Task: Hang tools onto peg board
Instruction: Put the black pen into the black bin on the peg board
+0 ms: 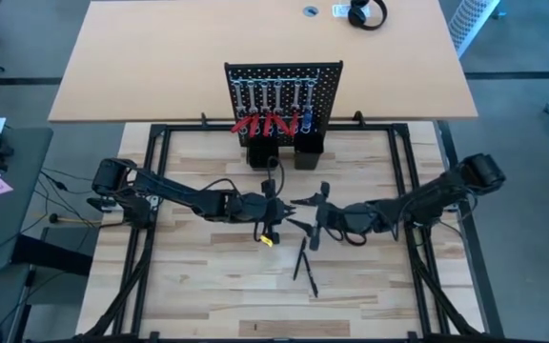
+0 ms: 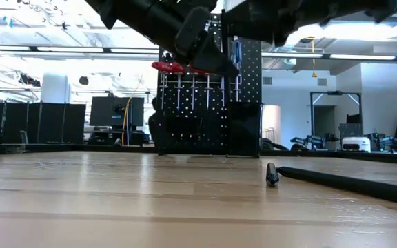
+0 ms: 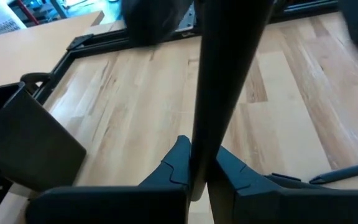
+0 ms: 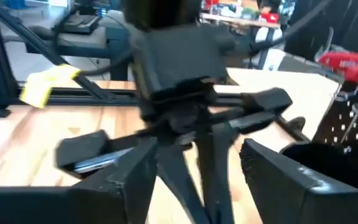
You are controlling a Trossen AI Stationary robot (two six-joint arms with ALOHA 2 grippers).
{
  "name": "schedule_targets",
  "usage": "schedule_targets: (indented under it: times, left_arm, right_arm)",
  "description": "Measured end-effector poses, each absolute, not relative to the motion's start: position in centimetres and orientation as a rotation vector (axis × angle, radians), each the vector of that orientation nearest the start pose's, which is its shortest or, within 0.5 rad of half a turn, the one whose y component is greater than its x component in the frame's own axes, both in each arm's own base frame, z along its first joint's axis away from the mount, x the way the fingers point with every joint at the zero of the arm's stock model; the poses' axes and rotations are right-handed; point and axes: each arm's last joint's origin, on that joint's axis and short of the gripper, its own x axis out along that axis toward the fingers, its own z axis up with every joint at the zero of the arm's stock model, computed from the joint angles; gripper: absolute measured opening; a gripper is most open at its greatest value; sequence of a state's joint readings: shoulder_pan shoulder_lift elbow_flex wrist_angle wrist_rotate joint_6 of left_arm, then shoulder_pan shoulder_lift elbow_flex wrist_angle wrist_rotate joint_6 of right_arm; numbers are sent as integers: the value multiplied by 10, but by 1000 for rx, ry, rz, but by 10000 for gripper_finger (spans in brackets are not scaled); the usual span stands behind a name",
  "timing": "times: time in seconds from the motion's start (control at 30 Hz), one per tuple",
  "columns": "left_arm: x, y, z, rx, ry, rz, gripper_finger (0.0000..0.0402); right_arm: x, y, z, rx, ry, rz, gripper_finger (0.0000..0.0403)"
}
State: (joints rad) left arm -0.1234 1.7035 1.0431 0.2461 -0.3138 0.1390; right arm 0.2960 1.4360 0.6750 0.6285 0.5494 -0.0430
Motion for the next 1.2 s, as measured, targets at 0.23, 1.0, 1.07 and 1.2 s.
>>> schedule_targets:
  times: [0.23,1.0,1.07,1.2]
  left_arm:
    - [371,-37,224,227,419,159,11]
    - [366,-33,223,186,468,132,131]
    - [359,-28,225,197,536,158,156]
    - [338,-16,237,199,647,277,184]
  right_arm:
    - [290,62,226,-75,125,-252,202]
    - [293,56,231,-29,70,-185,30]
    - [291,54,232,-41,69,-255,30]
    - [279,47,239,-103,16,-457,30]
